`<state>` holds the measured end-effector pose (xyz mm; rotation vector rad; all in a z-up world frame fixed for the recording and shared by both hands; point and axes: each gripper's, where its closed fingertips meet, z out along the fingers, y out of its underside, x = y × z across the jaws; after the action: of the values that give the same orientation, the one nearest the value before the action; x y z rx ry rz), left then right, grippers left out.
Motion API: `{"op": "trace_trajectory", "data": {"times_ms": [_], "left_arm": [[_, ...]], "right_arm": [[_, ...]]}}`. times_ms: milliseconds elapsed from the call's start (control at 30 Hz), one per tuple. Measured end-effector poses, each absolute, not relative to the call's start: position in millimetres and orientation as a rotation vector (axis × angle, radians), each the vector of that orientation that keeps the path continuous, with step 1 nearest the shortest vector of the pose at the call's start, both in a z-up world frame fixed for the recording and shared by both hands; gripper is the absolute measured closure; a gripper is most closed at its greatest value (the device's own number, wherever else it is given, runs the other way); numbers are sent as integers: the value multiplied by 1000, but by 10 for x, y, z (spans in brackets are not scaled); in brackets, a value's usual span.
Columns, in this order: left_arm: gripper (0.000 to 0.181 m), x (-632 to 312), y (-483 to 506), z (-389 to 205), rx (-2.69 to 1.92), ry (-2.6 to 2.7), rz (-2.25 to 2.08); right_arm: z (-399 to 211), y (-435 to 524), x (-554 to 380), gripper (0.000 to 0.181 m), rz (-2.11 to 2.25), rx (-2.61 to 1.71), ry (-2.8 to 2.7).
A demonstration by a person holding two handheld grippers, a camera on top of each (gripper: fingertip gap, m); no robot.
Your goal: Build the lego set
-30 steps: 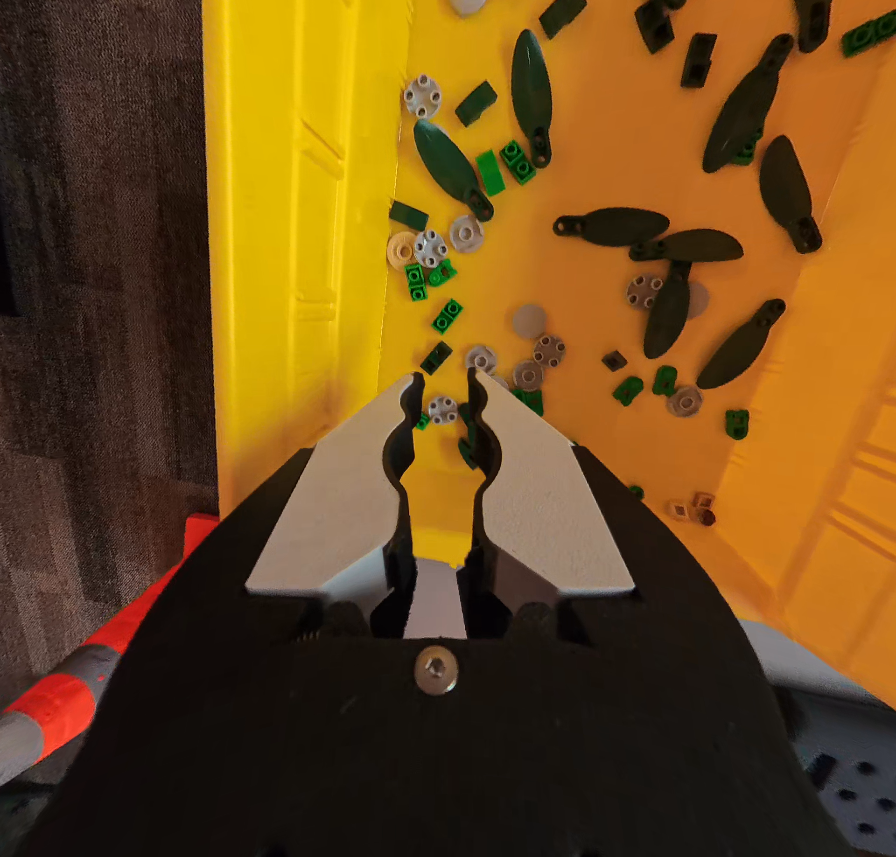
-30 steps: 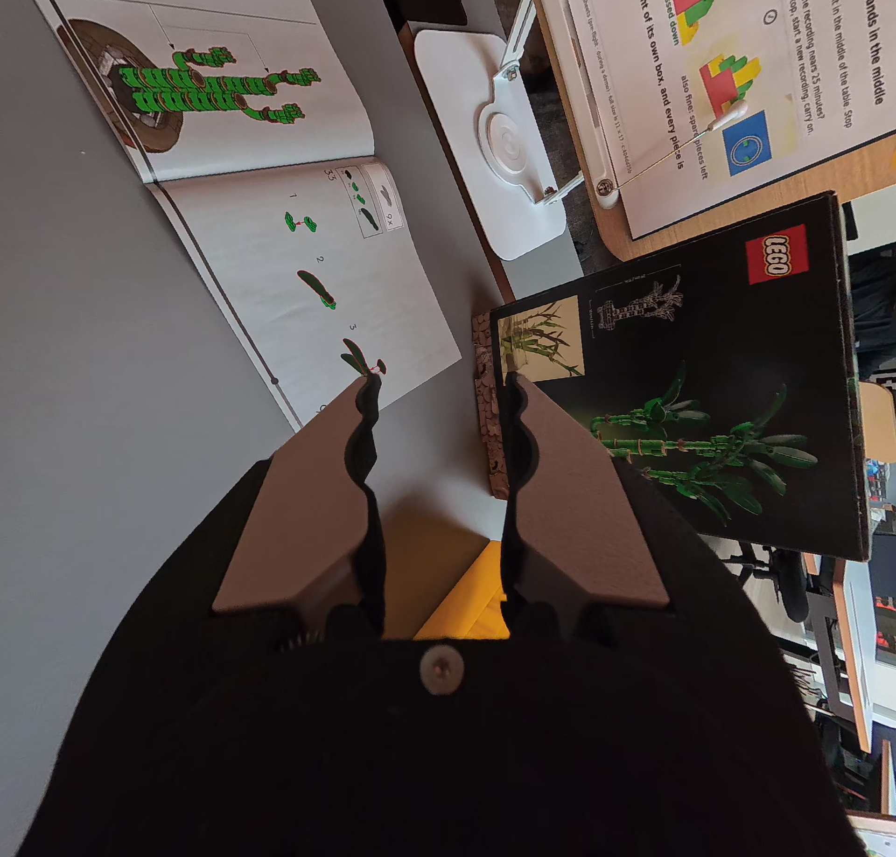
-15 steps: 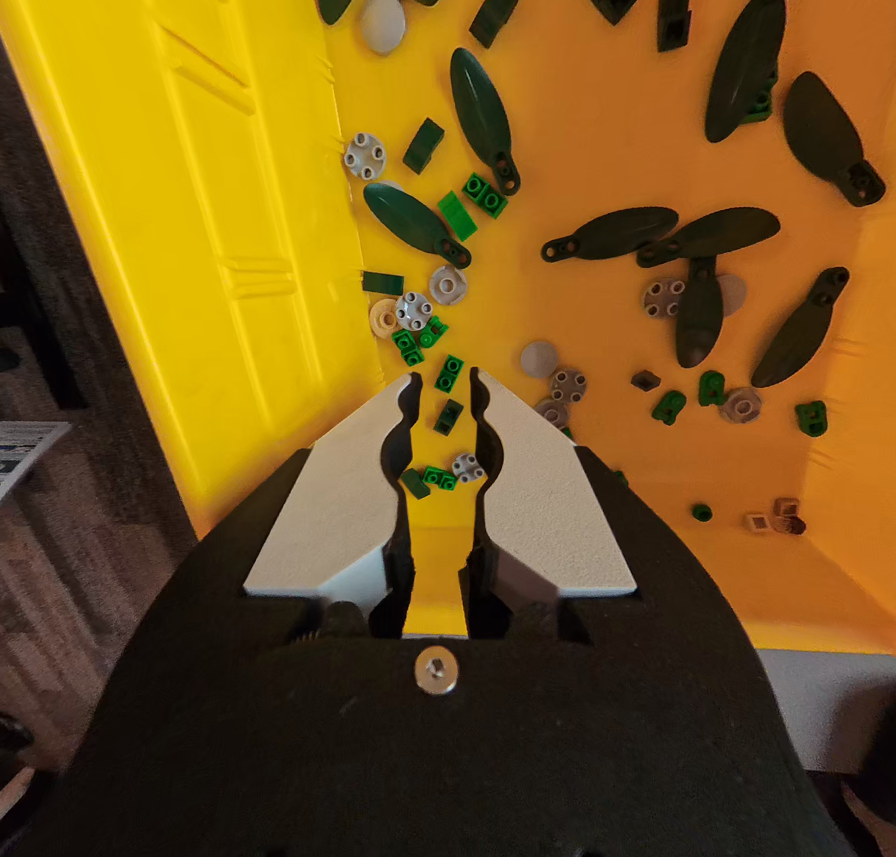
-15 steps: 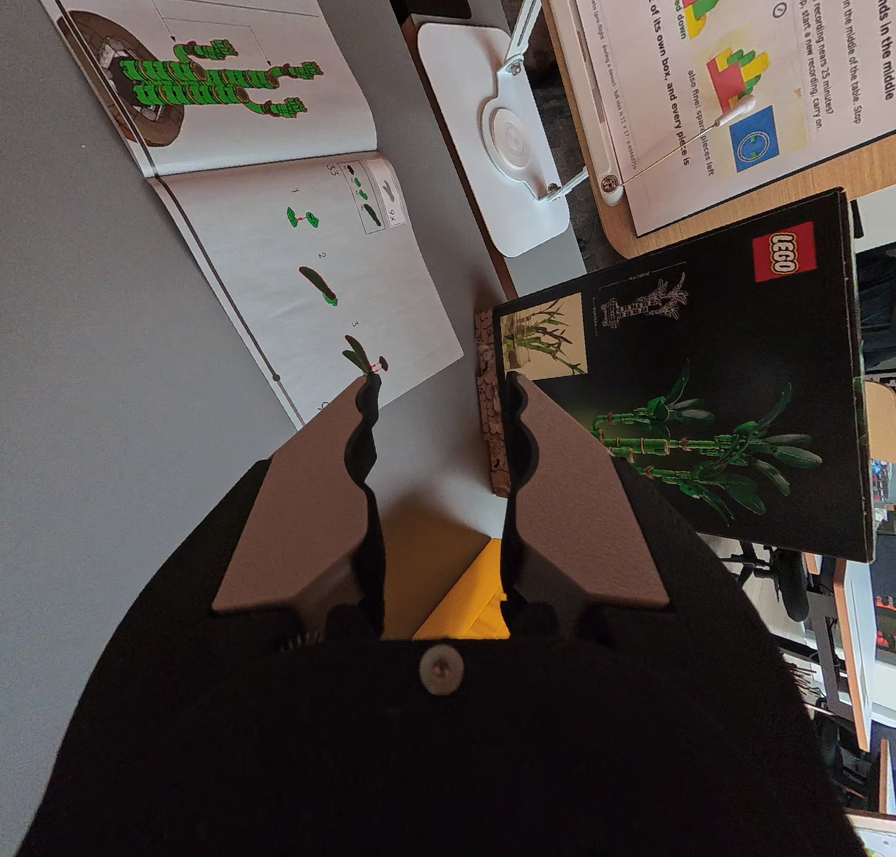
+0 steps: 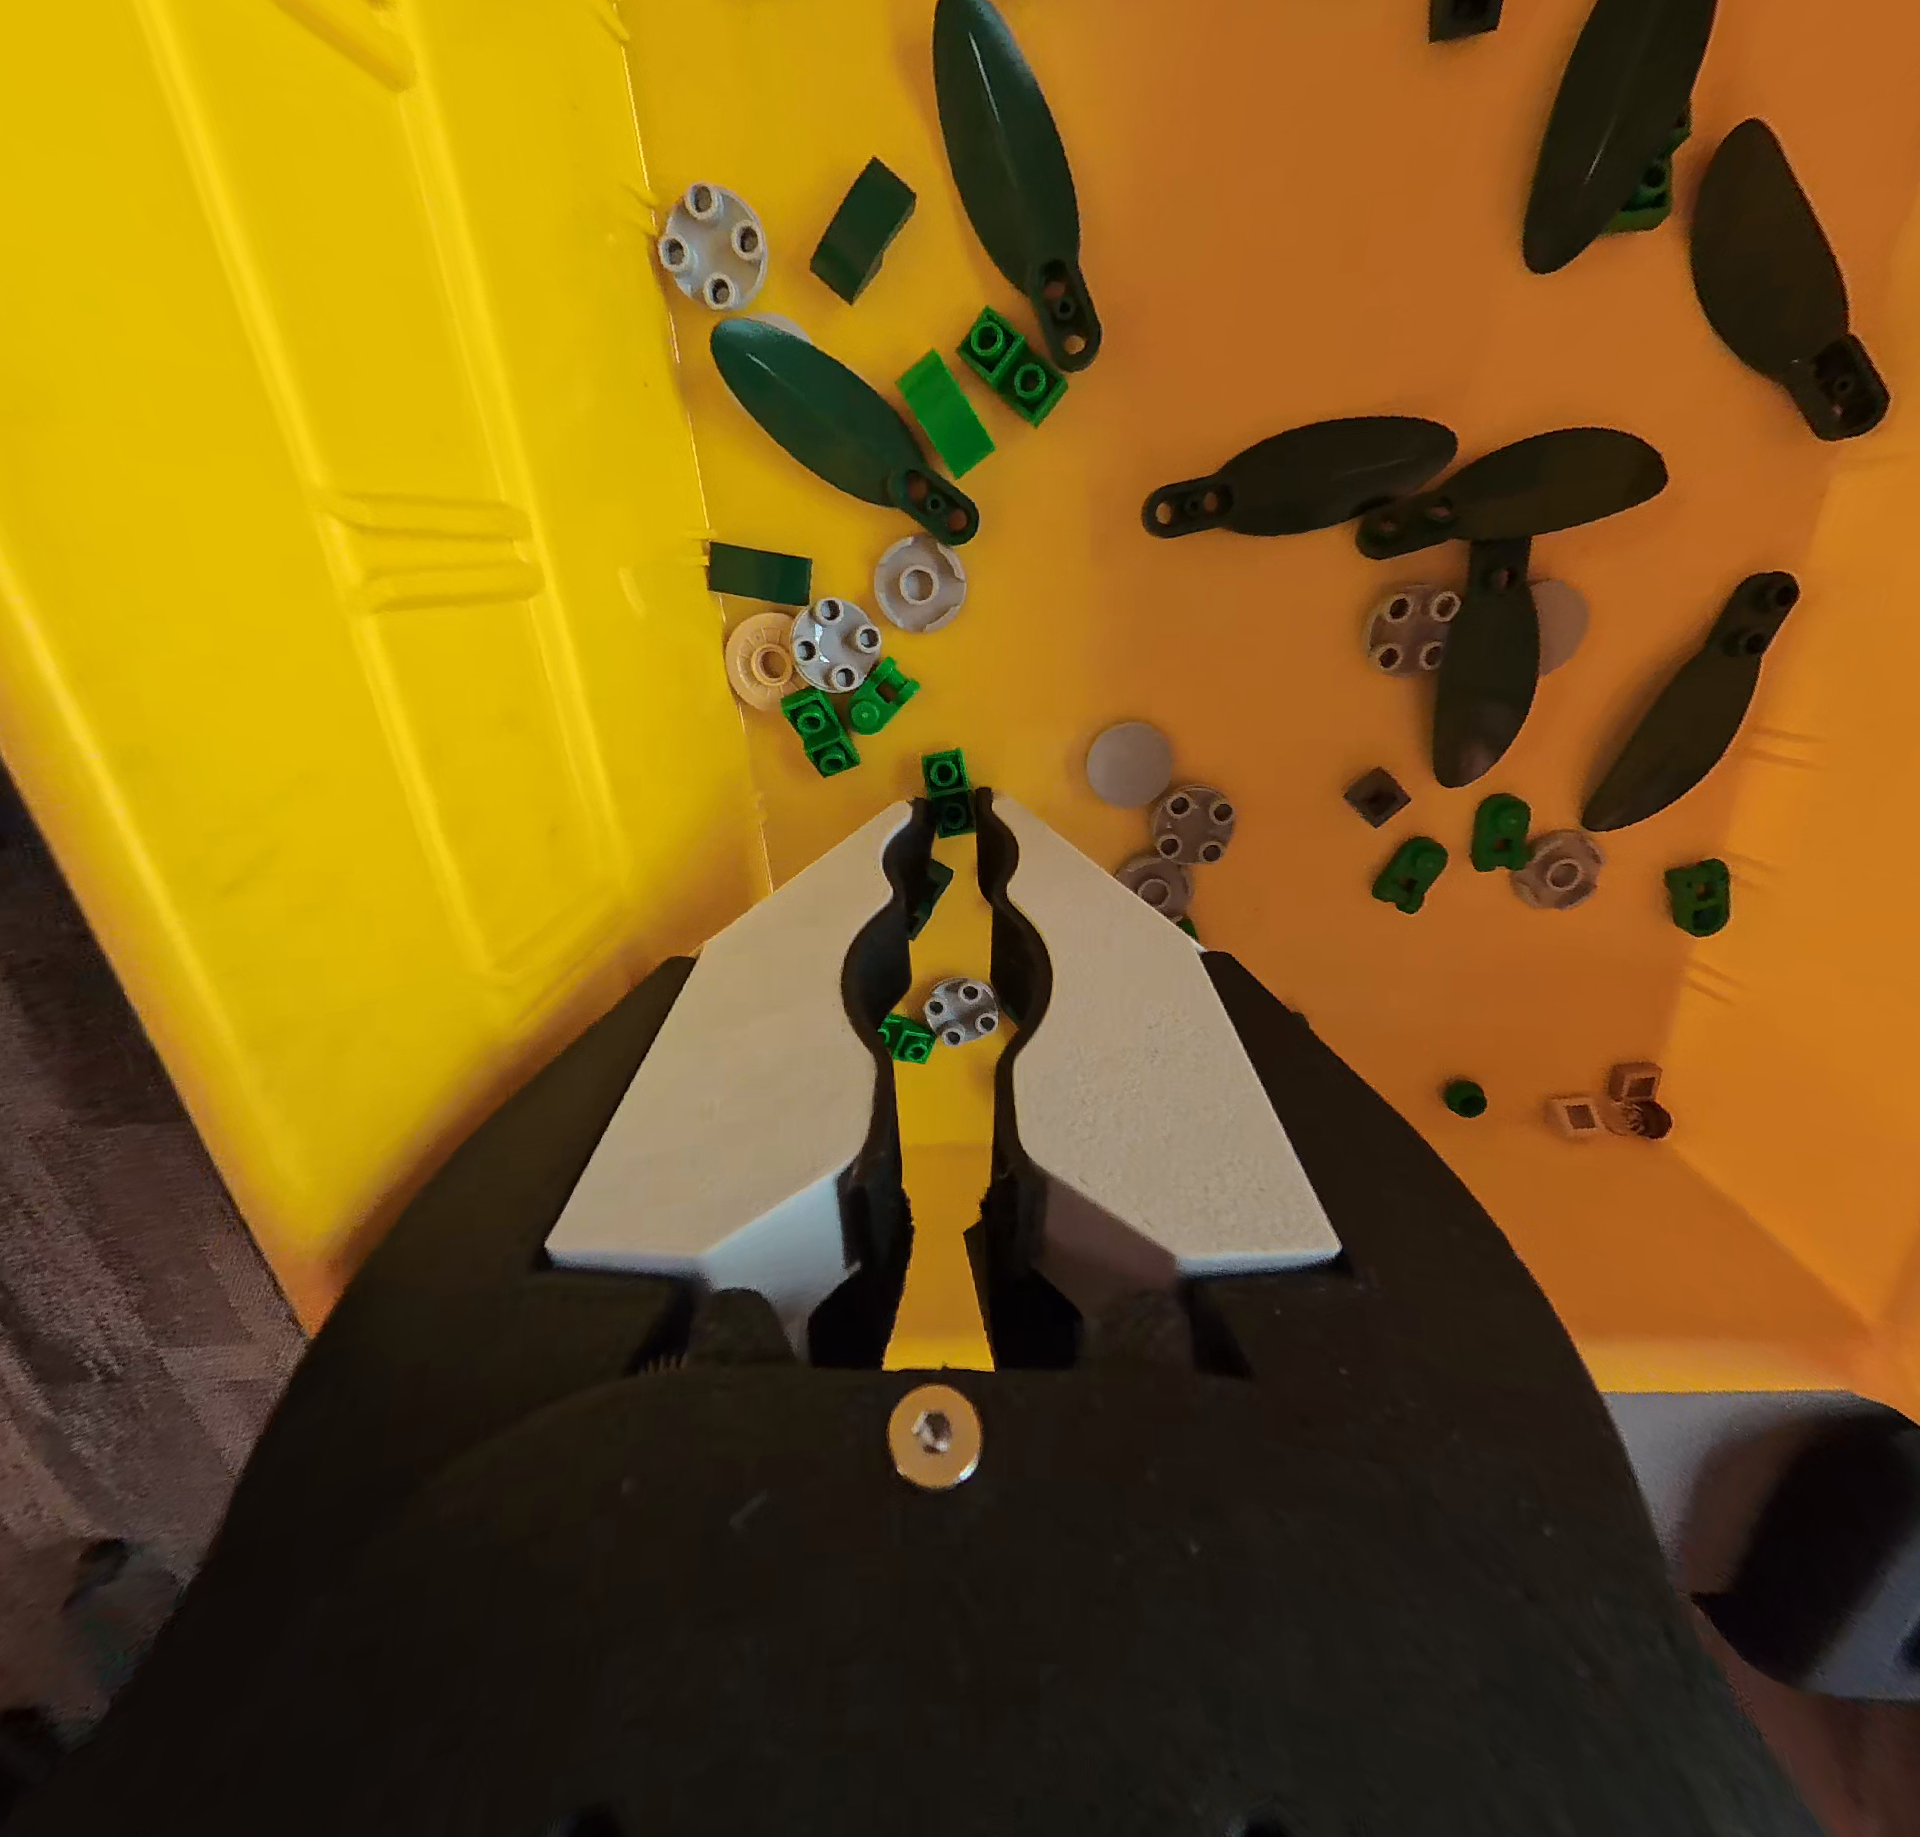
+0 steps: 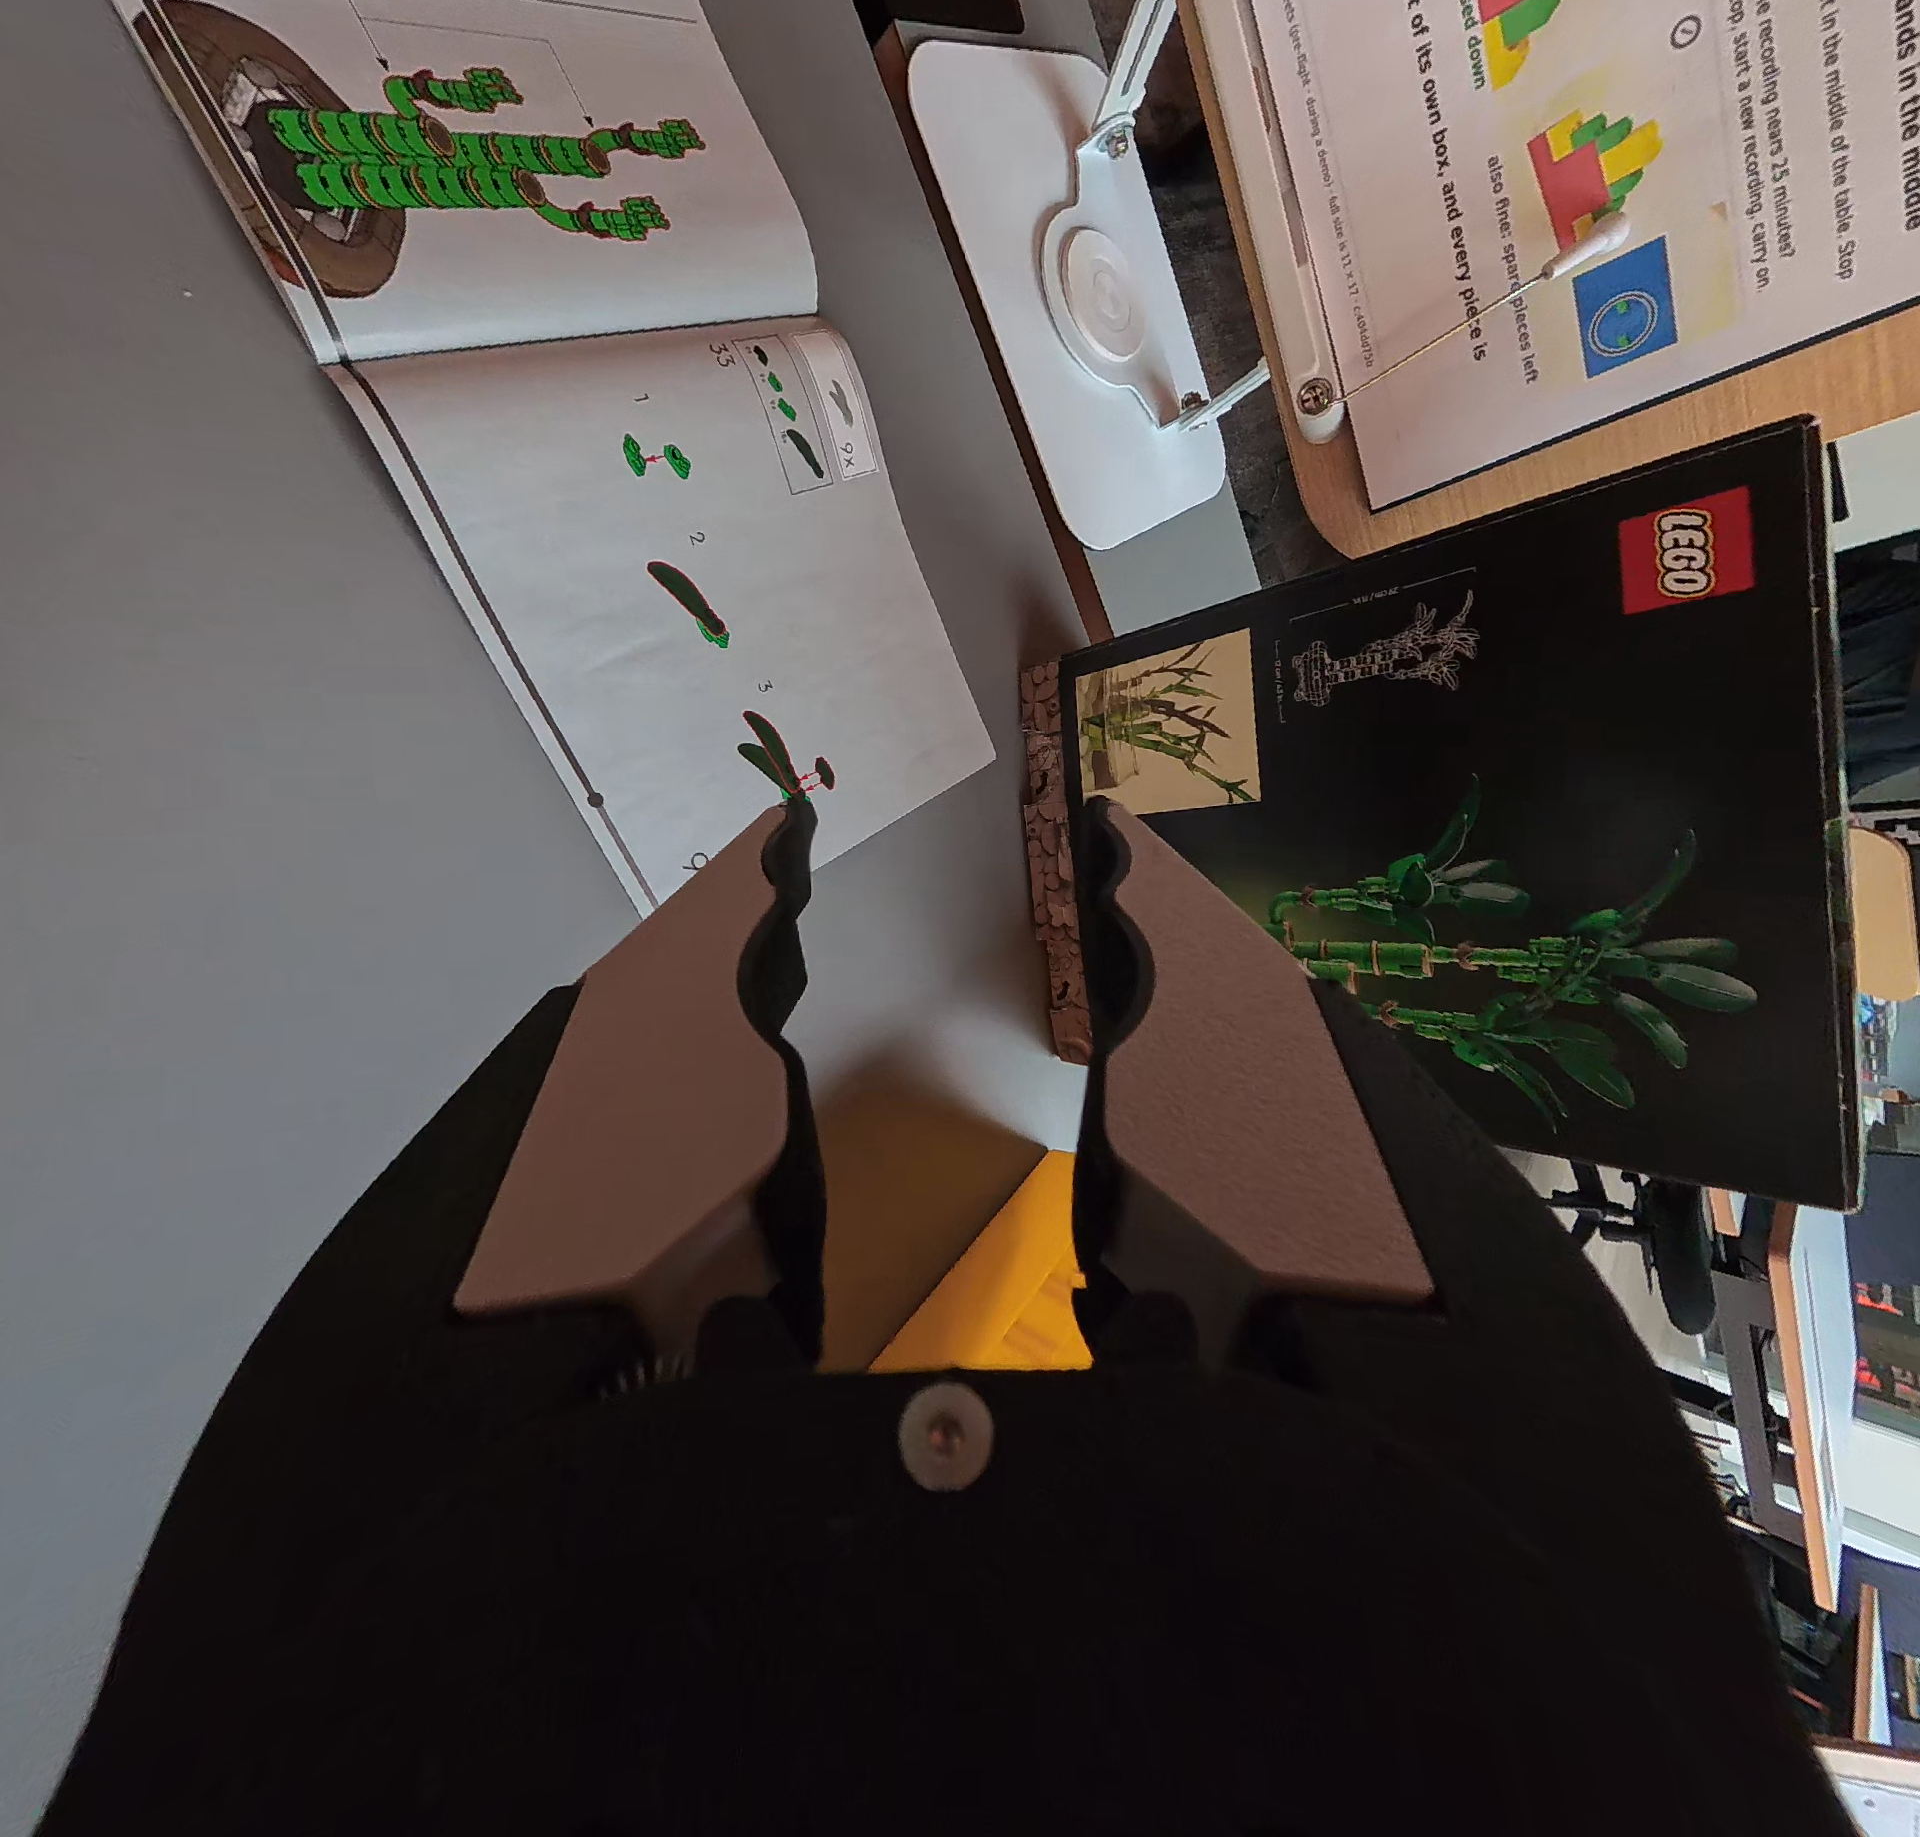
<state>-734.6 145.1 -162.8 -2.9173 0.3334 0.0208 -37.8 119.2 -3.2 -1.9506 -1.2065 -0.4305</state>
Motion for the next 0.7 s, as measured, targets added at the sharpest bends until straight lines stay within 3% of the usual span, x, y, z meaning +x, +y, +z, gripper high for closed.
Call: {"op": "trace_trajectory", "data": {"times_ms": [167, 333, 533, 700], "left_arm": [[175, -7263, 1456, -1529, -2852, 308, -24], [175, -6929, 1467, -918, -2573, 228, -89], [175, -5379, 790, -73, -2176, 392, -510], [175, -3906, 97, -549, -2214, 823, -639]], "right_arm": [[-10, 1185, -361, 129, -426, -1946, -1197], [-16, 1184, -356, 129, -431, -1949, -1199], [-40, 1182, -375, 129, -446, -1959, -1210], [-41, 1178, -371, 129, -446, -1961, -1214]]}}
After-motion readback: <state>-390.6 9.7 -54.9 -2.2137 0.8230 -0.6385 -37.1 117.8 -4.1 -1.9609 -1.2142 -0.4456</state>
